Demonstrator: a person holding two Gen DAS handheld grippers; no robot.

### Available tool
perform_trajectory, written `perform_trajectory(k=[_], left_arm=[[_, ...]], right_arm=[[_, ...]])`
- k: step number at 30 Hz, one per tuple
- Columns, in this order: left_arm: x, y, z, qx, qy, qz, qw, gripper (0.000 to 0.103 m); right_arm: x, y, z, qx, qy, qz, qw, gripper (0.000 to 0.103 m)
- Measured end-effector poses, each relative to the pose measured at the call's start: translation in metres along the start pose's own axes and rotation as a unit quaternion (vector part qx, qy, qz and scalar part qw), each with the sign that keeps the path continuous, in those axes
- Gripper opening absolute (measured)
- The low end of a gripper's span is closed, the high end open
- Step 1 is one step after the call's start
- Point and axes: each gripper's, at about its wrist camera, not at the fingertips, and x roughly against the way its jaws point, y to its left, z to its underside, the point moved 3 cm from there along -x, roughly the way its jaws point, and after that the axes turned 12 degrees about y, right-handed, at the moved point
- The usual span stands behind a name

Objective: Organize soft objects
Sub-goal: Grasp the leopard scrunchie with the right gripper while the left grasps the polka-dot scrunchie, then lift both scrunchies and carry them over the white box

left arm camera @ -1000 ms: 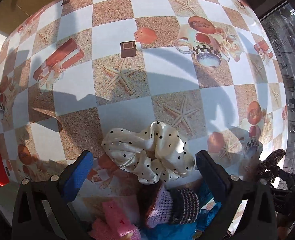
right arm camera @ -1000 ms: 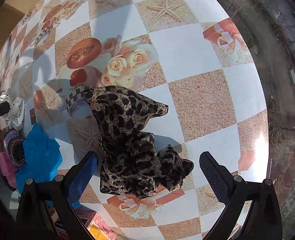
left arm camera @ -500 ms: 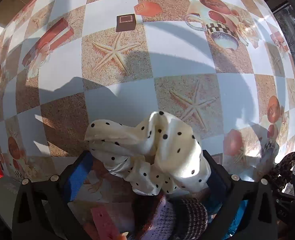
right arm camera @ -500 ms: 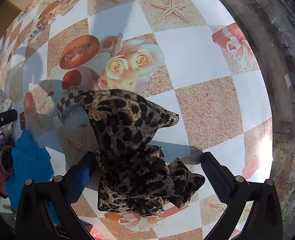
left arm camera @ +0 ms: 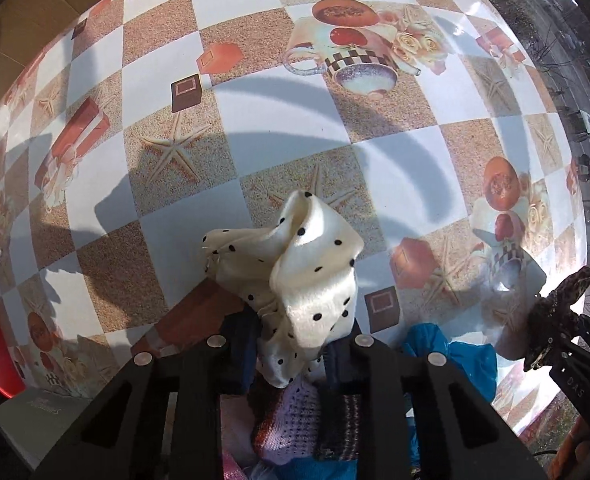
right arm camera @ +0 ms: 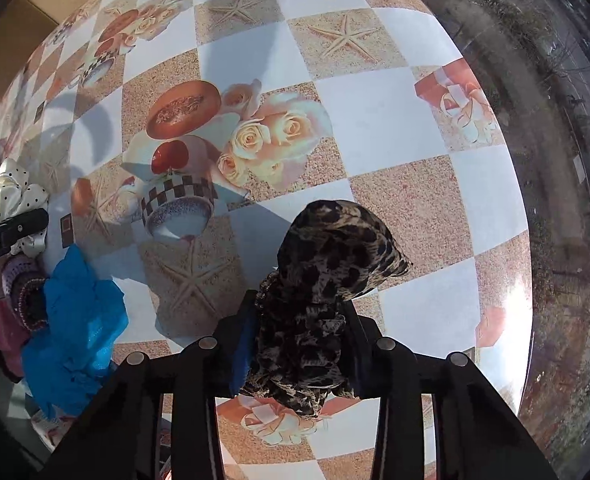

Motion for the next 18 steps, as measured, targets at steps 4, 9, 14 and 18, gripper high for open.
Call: perform_trajectory(k=[4, 9, 14, 18], left_arm=[[0.027, -0.008, 0.009, -0.01, -0.049, -0.012, 0.9987, 0.028], [0.062, -0.038, 0.022, -0.051, -0.09, -0.014, 0.9945, 0.028], [0.095, -0.081, 0.046, -0.112, -0.123, -0.005, 0.9861, 0.028], [0.11, -0.116, 0.069, -0.158, -0.143, 0.017, 0.9769, 0.028]], right_arm=[[0.01, -0.012, 0.011, -0.02, -0.007, -0.027, 0.999, 0.039], [0.021, -0.025, 0.03, -0.035, -0.019, -0.035, 0.999, 0.039], [0.034, -0.039, 0.054, -0.06, -0.029, -0.046, 0.997, 0.039], [0.045, -0.048, 0.081, -0.072, -0.043, -0.047, 0.995, 0.039]])
